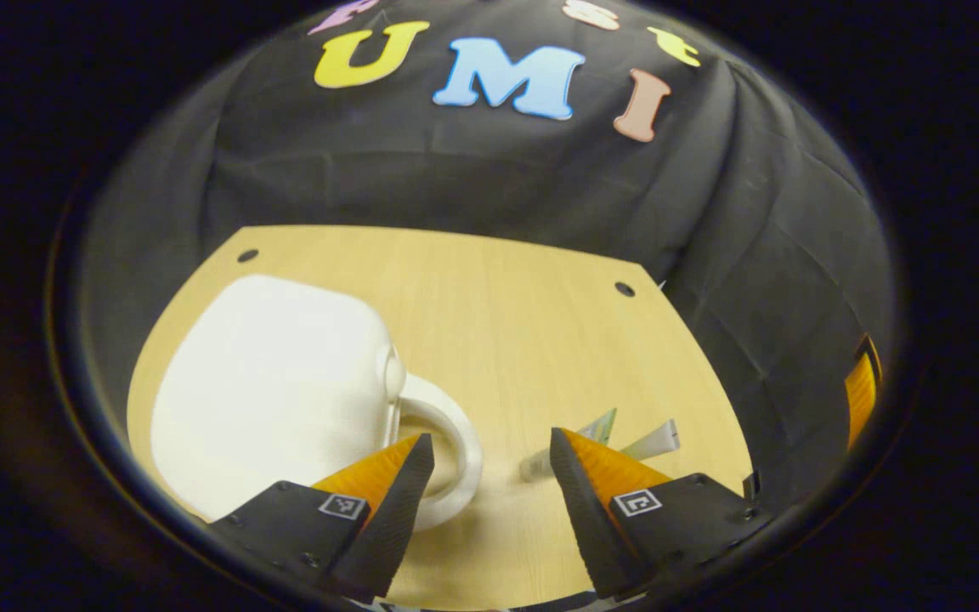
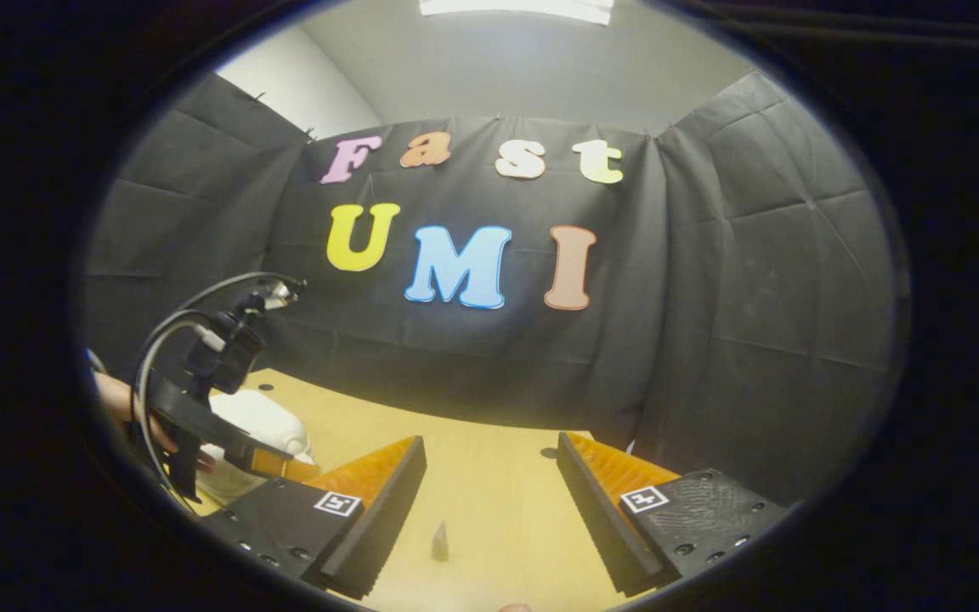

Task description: First open the suitcase, pack the skin care products into it, and then close the suitcase.

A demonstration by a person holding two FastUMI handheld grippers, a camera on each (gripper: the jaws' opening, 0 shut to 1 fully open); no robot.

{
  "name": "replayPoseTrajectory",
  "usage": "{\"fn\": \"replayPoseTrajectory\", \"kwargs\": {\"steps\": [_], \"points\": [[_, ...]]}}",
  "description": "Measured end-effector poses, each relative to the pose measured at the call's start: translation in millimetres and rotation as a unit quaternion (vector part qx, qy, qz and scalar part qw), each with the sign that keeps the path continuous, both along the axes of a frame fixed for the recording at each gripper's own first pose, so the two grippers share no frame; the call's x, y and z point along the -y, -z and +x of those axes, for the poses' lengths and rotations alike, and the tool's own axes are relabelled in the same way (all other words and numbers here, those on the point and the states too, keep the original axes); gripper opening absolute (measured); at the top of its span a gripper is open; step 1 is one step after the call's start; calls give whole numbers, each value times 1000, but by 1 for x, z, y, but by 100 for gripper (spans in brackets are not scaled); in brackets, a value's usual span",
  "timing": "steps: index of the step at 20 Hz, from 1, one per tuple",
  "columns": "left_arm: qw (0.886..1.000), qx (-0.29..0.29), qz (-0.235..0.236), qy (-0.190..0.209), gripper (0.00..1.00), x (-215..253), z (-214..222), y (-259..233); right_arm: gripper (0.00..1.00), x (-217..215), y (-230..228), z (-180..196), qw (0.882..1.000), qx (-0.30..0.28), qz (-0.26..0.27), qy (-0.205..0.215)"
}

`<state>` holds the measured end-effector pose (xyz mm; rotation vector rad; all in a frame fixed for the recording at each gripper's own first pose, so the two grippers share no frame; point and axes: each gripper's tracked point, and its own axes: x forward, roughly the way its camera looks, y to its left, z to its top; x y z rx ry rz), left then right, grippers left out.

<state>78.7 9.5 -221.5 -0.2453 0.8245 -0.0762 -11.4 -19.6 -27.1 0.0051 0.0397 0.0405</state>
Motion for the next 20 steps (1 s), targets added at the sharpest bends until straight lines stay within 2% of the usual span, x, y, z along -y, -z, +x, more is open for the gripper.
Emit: {"fn": "replayPoseTrajectory", "kwargs": {"steps": [5, 7, 8, 10, 11, 12, 14, 15, 16, 20], "points": [[995, -100, -7, 30, 88, 10, 12, 53, 94, 1, 5, 3, 1000, -3, 7, -14], [992, -122, -11, 30, 78, 16, 19, 69, 94, 2, 5, 4, 1000, 1, 5, -19], [991, -132, -8, 22, 77, 14, 22, 75, 94, 2, 5, 4, 1000, 1, 5, -23], [990, -141, -7, 5, 61, 7, 26, 80, 95, 4, 3, 2, 999, 5, 5, -31], [990, -144, -2, -3, 31, 0, 27, 83, 94, 5, 4, 2, 999, 7, 5, -34], [989, -145, -7, -5, 32, -1, 27, 80, 94, 7, 5, 3, 999, 6, 5, -37], [990, -140, -5, -1, 18, -2, 28, 75, 94, 7, 8, 3, 999, 3, 8, -44], [990, -138, -1, 5, 21, -4, 30, 69, 94, 8, 9, 4, 999, 2, 10, -49], [991, -131, 5, 14, 17, -3, 31, 62, 94, 10, 9, 5, 999, 2, 13, -52], [994, -103, 7, 17, 17, -11, 31, 6, 94, 12, 0, 11, 998, 15, 12, -56]]}}
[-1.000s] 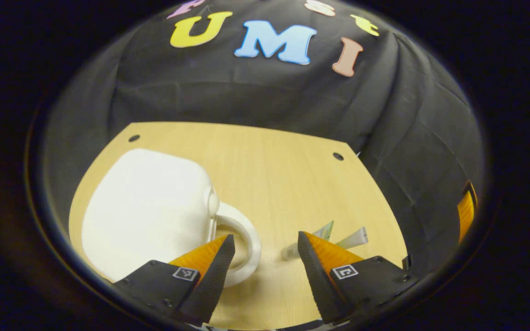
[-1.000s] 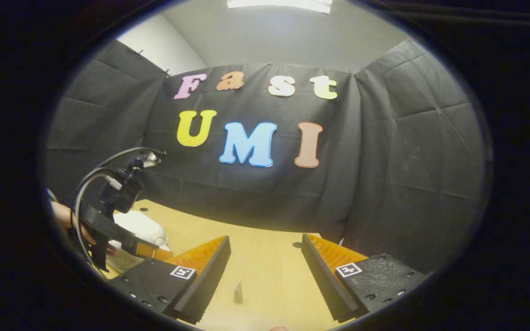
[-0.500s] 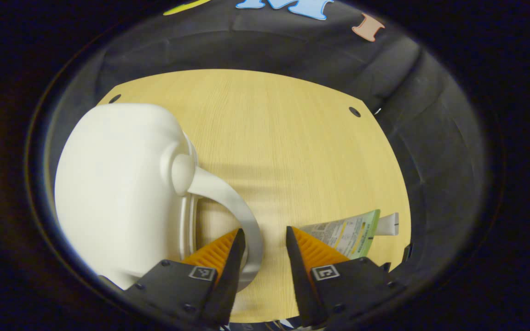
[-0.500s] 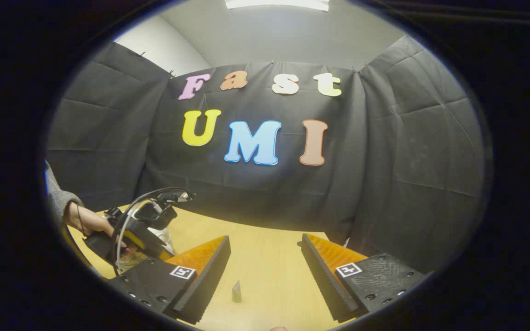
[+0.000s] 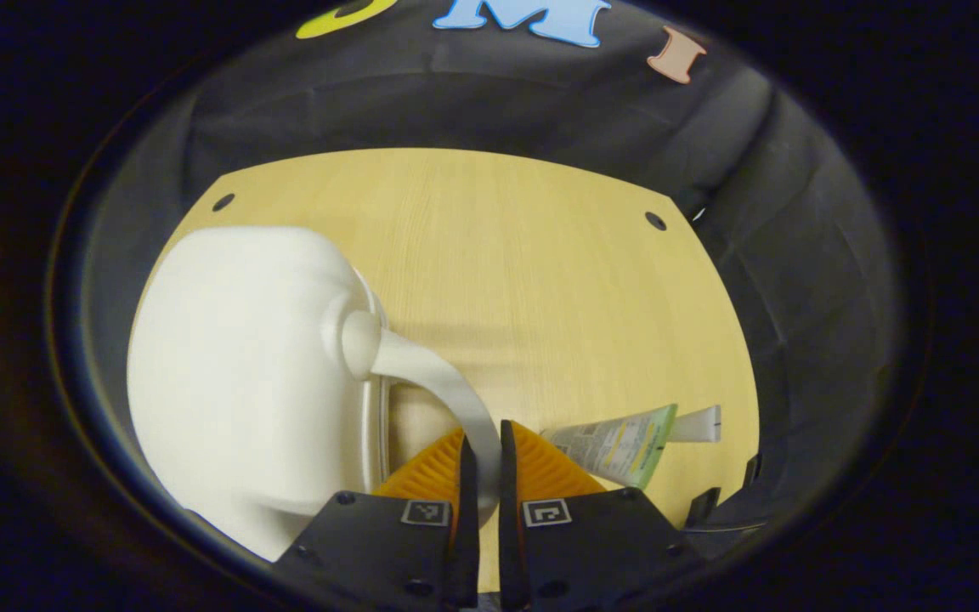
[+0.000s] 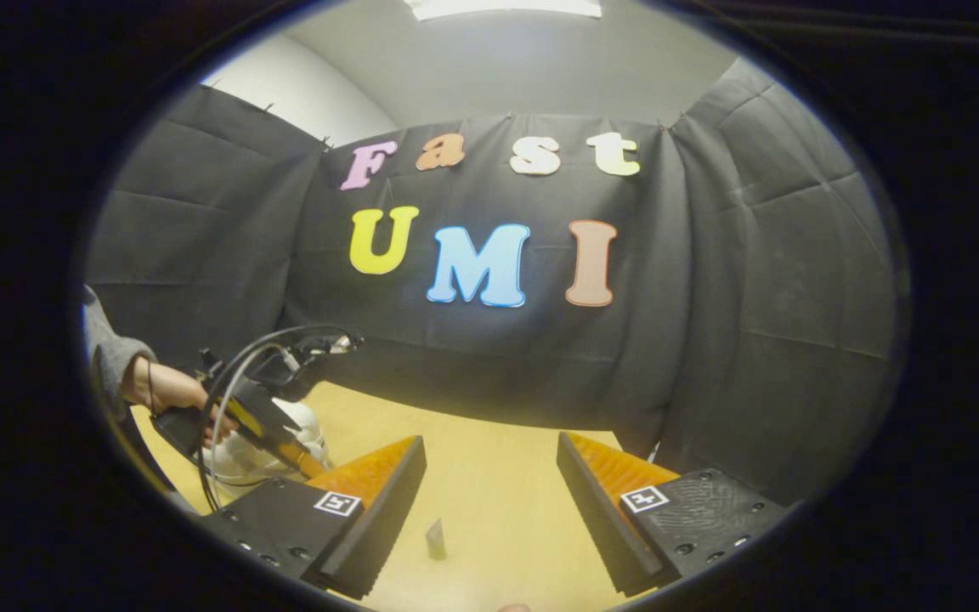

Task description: First open the suitcase, pack the skin care products into it, and then close the suitcase.

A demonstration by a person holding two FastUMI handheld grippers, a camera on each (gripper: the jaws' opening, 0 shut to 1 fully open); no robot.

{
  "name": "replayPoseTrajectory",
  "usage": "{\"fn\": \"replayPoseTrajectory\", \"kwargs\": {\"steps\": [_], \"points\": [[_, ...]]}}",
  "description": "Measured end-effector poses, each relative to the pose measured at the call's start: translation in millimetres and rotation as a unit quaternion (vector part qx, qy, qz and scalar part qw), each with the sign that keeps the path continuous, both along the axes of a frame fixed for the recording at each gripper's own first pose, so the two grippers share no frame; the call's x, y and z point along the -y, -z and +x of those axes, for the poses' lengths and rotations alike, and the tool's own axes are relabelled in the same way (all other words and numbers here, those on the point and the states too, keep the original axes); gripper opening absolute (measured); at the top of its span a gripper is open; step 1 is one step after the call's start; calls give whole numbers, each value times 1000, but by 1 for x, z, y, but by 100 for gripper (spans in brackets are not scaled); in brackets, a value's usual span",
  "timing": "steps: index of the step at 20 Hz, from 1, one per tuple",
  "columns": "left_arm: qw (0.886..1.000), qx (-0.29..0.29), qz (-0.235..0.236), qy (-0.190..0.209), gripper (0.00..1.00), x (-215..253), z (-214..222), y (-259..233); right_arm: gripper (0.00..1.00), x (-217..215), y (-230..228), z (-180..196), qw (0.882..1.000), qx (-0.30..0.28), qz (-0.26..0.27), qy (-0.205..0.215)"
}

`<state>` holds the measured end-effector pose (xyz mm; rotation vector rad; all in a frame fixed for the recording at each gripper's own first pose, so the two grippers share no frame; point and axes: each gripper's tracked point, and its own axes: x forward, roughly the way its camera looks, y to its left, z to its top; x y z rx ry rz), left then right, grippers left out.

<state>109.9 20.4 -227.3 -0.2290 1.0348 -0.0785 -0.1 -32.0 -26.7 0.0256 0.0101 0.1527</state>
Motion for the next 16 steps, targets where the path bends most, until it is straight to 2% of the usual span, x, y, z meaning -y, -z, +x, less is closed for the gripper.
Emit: {"fn": "replayPoseTrajectory", "kwargs": {"steps": [4, 7, 11, 12, 13, 16], "points": [[999, 44, -11, 2, 17, -37, -5, -88, 94, -9, -11, 0, 1000, 8, 5, 5], [997, 77, -14, -1, 17, -91, -13, -151, 94, -21, -18, -2, 1000, 13, 2, 12], [993, 114, 16, -12, 17, -183, -25, -203, 94, -50, -33, -1, 999, 23, 3, 29], [992, 123, 25, -17, 14, -208, -27, -215, 94, -58, -36, 0, 999, 24, 6, 31], [990, 134, 36, -22, 17, -233, -28, -224, 94, -68, -38, 1, 999, 24, 7, 33], [984, 155, 88, -32, 17, -320, -33, -238, 94, -92, -52, 2, 998, 28, 2, 54]]}}
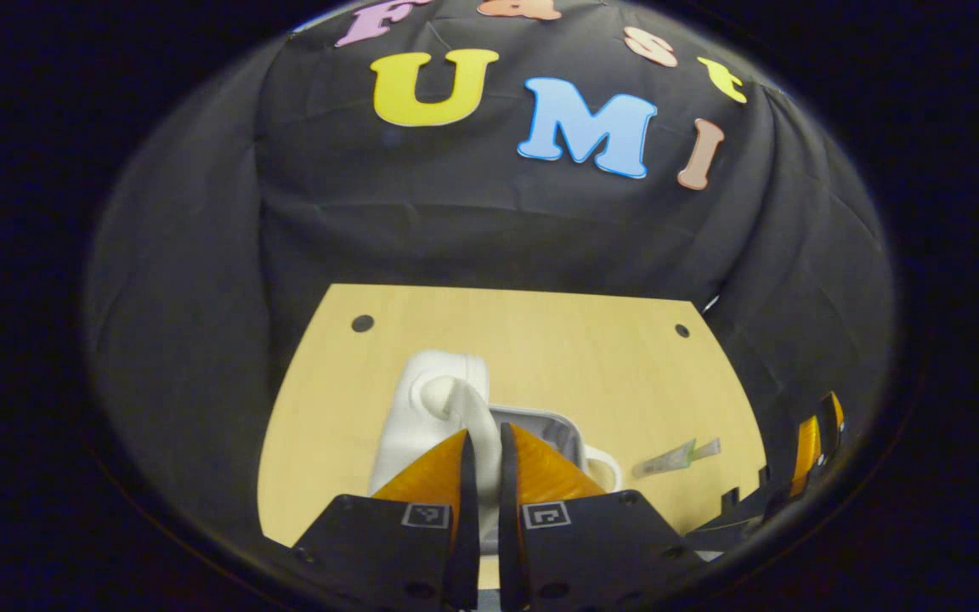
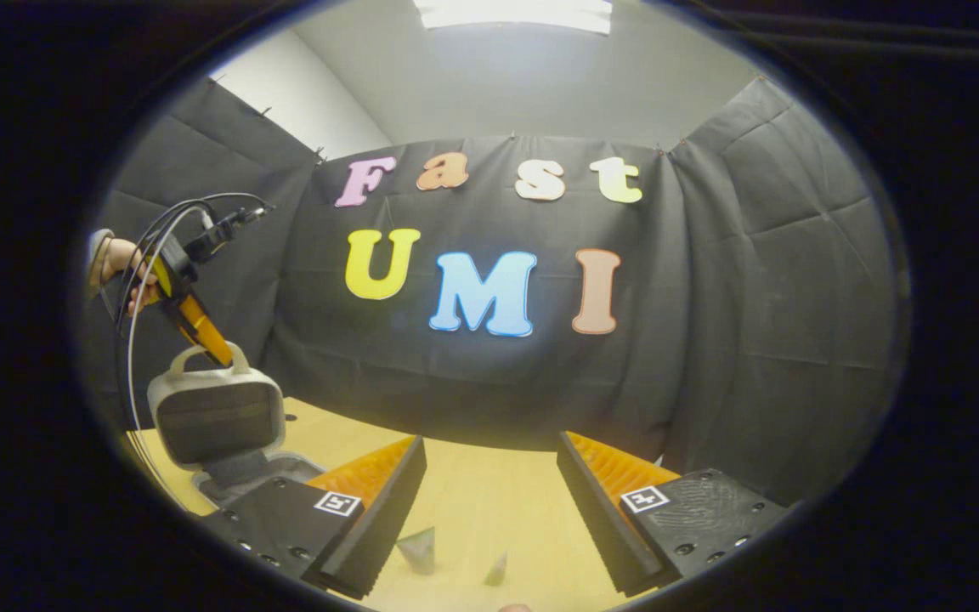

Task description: First open the suitcase, pack the skin care products into it, and then close the suitcase.

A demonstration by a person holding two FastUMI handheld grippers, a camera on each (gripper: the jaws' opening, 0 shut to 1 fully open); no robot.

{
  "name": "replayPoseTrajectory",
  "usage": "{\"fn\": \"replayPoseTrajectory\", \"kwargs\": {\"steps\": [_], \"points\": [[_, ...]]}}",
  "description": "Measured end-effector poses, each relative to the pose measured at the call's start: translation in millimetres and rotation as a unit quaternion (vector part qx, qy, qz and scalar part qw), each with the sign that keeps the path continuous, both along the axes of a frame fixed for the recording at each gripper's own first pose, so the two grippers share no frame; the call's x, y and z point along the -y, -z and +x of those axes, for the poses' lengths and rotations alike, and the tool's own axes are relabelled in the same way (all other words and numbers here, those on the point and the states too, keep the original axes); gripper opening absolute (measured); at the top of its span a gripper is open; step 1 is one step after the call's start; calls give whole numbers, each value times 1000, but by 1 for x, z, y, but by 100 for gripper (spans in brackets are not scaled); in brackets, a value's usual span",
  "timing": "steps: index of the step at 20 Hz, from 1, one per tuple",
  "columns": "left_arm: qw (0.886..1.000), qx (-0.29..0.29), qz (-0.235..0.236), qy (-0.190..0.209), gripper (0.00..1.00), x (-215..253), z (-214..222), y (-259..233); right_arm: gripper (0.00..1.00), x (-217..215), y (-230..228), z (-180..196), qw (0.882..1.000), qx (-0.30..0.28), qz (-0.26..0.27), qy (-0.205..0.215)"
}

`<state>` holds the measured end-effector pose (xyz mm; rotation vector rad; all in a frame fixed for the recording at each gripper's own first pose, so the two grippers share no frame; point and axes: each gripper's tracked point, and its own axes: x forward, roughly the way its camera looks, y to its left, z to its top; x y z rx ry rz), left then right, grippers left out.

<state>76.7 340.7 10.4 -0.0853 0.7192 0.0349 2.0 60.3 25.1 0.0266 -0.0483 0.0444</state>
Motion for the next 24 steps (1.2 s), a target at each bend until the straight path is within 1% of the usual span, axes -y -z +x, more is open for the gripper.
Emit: {"fn": "replayPoseTrajectory", "kwargs": {"steps": [2, 5, 8, 9, 10, 12, 14, 17, 18, 19, 21, 24], "points": [[1000, 4, 27, -7, 17, -51, 0, 4, 94, -16, -3, -1, 1000, -2, 1, 13], [998, -4, 66, -14, 16, -126, 1, 32, 94, -33, -3, -5, 999, -22, 7, 40], [997, -23, 72, -31, 17, -197, 1, 72, 94, -40, -12, -14, 997, -33, 2, 75], [996, -30, 81, -38, 17, -223, 1, 88, 94, -42, -14, -16, 996, -35, 0, 84], [995, -38, 80, -43, 17, -248, 1, 108, 94, -44, -17, -19, 995, -38, 1, 90], [996, -51, 62, -49, 16, -284, 0, 148, 94, -51, -19, -23, 994, -46, 9, 97], [996, -65, 33, -57, 16, -307, -5, 189, 94, -54, -19, -26, 993, -56, 1, 102], [995, -80, -1, -65, 17, -327, -14, 243, 94, -57, -22, -30, 991, -62, -33, 112], [994, -85, -9, -68, 14, -330, -16, 257, 94, -59, -22, -30, 991, -64, -39, 114], [994, -85, -17, -69, 17, -332, -16, 268, 94, -61, -22, -30, 991, -66, -39, 113], [994, -81, -29, -72, 17, -333, -16, 276, 94, -70, -18, -29, 992, -72, -26, 105], [994, -83, -15, -76, 17, -338, -16, 286, 94, -75, -15, -29, 992, -76, -18, 100]]}}
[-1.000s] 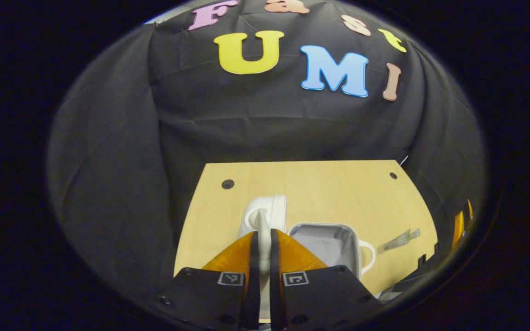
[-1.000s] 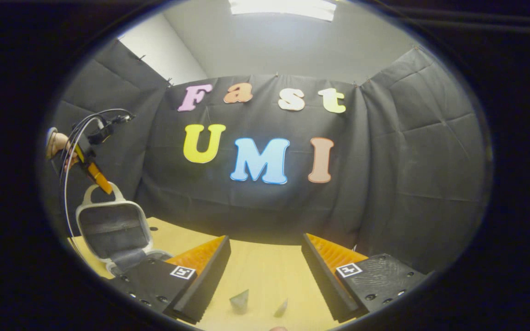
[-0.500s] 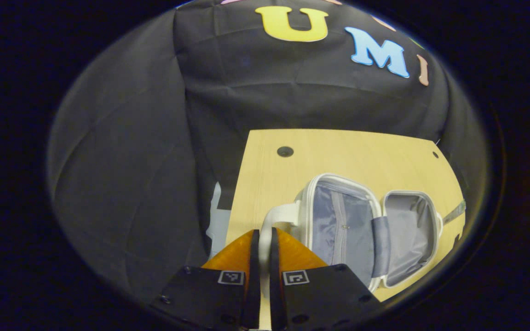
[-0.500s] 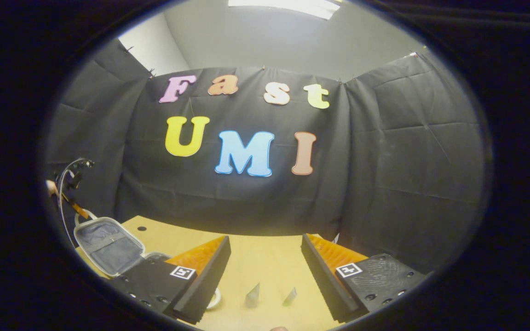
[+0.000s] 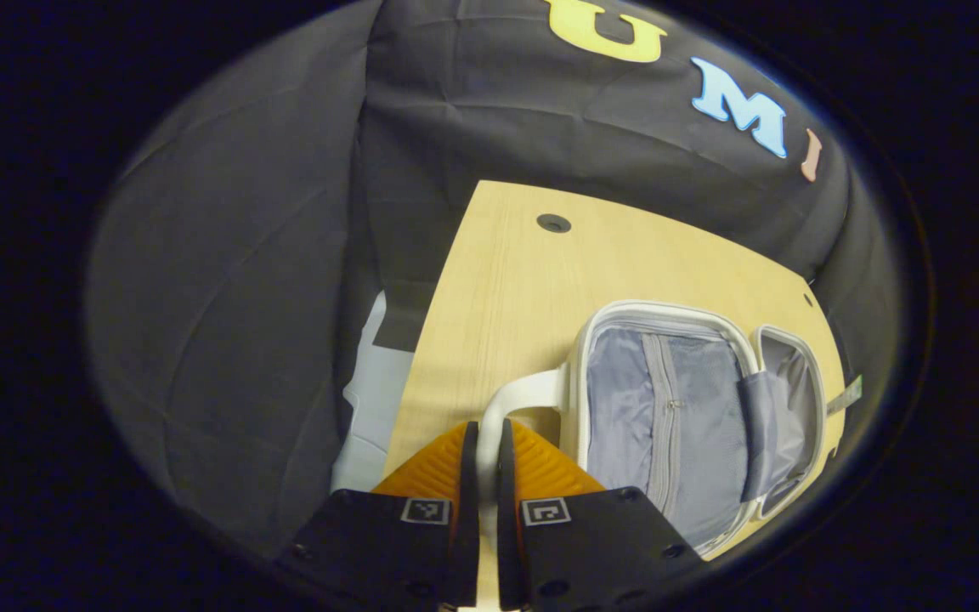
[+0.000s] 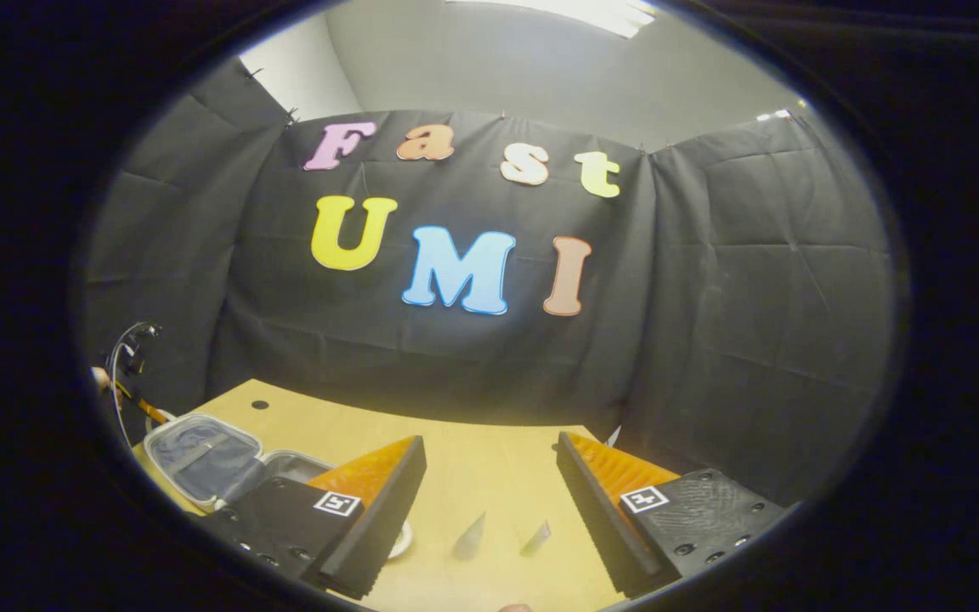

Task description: First open the suitcase, pack the skin care products into it, and then close the suitcase.

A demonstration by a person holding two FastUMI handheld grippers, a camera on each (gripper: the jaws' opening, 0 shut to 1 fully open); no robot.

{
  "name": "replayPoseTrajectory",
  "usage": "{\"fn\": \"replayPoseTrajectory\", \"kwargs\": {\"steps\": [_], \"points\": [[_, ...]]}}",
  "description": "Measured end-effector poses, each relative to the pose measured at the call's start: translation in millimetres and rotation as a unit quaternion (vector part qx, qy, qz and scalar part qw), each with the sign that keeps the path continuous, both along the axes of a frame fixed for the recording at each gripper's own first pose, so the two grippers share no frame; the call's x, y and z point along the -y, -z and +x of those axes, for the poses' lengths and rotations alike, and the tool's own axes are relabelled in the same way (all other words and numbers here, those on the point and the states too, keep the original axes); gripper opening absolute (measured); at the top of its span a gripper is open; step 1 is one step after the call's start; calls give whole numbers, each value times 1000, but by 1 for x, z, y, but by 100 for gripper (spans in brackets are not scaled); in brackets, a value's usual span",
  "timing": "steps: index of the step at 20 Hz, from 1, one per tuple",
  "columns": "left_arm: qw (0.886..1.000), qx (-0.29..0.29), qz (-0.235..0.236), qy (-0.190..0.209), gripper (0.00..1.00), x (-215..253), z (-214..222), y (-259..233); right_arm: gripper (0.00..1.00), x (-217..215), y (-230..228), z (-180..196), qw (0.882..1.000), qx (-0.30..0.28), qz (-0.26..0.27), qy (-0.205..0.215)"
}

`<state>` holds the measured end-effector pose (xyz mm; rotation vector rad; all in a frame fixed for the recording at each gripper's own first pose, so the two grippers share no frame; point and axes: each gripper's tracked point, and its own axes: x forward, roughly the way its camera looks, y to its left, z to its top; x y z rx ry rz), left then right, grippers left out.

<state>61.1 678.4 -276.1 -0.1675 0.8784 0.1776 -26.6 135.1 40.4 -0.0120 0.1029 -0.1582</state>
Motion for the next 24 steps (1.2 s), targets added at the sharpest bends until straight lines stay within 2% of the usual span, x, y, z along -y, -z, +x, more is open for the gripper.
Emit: {"fn": "replayPoseTrajectory", "kwargs": {"steps": [1, 2, 3, 5, 6, 9, 11, 14, 15, 16, 20, 22, 23, 24], "points": [[1000, -3, 12, 1, 22, -1, -3, 4, 94, -1, 0, -1, 1000, 0, -3, -1], [999, -6, 39, -1, 22, -9, -2, 7, 94, 0, -1, -1, 1000, 0, -6, -1], [999, -2, 53, 3, 32, -12, -2, 6, 94, 1, 0, -2, 1000, 0, -8, 0], [998, 16, 58, 3, 32, -11, 2, -6, 94, 4, 0, -6, 1000, 1, -8, 4], [997, 28, 67, -1, 36, -11, 3, -16, 94, 6, 0, -6, 1000, 2, -6, 5], [992, 81, 96, -19, 96, -11, 6, -49, 94, 12, 4, -8, 1000, 0, 1, 9], [985, 118, 124, -32, 96, -6, 5, -78, 94, 18, 5, -6, 1000, 3, 9, 10], [970, 188, 147, -38, 96, 27, 7, -131, 94, 27, 11, 0, 1000, 1, 15, 7], [965, 209, 151, -36, 92, 46, 7, -147, 94, 30, 12, 3, 1000, 3, 16, 4], [962, 227, 151, -36, 96, 66, 10, -161, 94, 35, 11, 5, 1000, 5, 19, 2], [945, 302, 124, -11, 95, 173, 23, -207, 94, 57, 15, 8, 1000, 17, 20, -5], [939, 327, 109, 9, 95, 227, 30, -212, 94, 69, 21, 7, 1000, 18, 15, -8], [937, 334, 95, 20, 90, 258, 34, -209, 94, 75, 24, 8, 1000, 18, 16, -13], [936, 341, 83, 30, 95, 286, 40, -207, 94, 79, 28, 7, 1000, 16, 18, -19]]}}
